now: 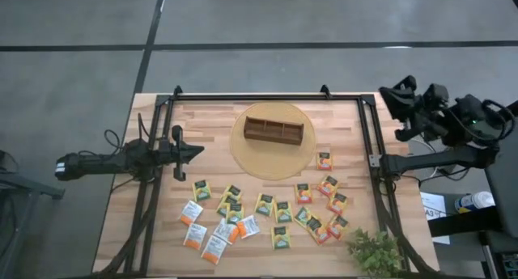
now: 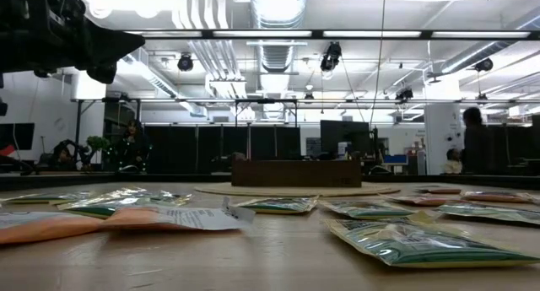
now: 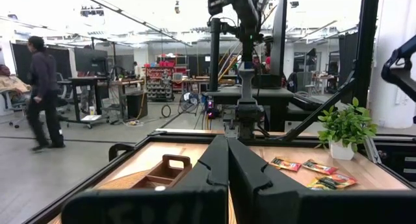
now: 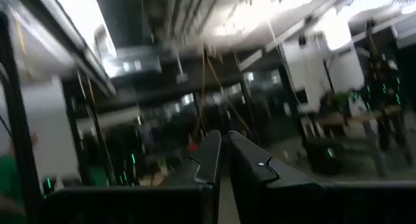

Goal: Pick & Place Tea
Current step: Put the orange tea bag into the right section of wooden organizer

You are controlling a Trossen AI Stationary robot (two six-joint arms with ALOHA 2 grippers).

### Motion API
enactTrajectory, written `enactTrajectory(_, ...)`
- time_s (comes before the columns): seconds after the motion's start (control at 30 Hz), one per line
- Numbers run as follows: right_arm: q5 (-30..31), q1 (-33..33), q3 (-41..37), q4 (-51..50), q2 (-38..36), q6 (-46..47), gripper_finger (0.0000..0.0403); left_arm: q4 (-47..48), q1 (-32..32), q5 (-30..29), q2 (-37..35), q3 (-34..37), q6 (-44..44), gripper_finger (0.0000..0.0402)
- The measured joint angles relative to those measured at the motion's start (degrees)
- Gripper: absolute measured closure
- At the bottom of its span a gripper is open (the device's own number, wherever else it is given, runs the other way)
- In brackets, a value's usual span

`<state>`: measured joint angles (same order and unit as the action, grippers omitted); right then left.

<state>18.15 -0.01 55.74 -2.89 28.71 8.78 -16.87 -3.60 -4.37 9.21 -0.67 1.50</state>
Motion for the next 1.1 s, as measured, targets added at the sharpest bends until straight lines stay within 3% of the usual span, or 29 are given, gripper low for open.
enactTrajectory(0.3, 0.0, 0.0, 14.3, -16.4, 14.7, -3.8, 0.0376, 0.0, 0.0, 0.0, 0.0, 0.0, 0.0, 0.0402)
enactTrajectory(0.57, 0.1, 0.0, 22.8, -21.8, 25.0, -7.5, 0.0376, 0.0, 0.0, 0.0, 0.0, 0.0, 0.0, 0.0402)
enactTrajectory(0.9, 0.1, -0.8, 26.4, -26.5, 31.6, -9.0, 0.0376, 0.0, 0.0, 0.0, 0.0, 0.0, 0.0, 0.0402)
enactTrajectory(1.1, 0.0, -3.0, 26.4, -37.2, 32.9, -6.3, 0.0376, 0.0, 0.0, 0.0, 0.0, 0.0, 0.0, 0.0402)
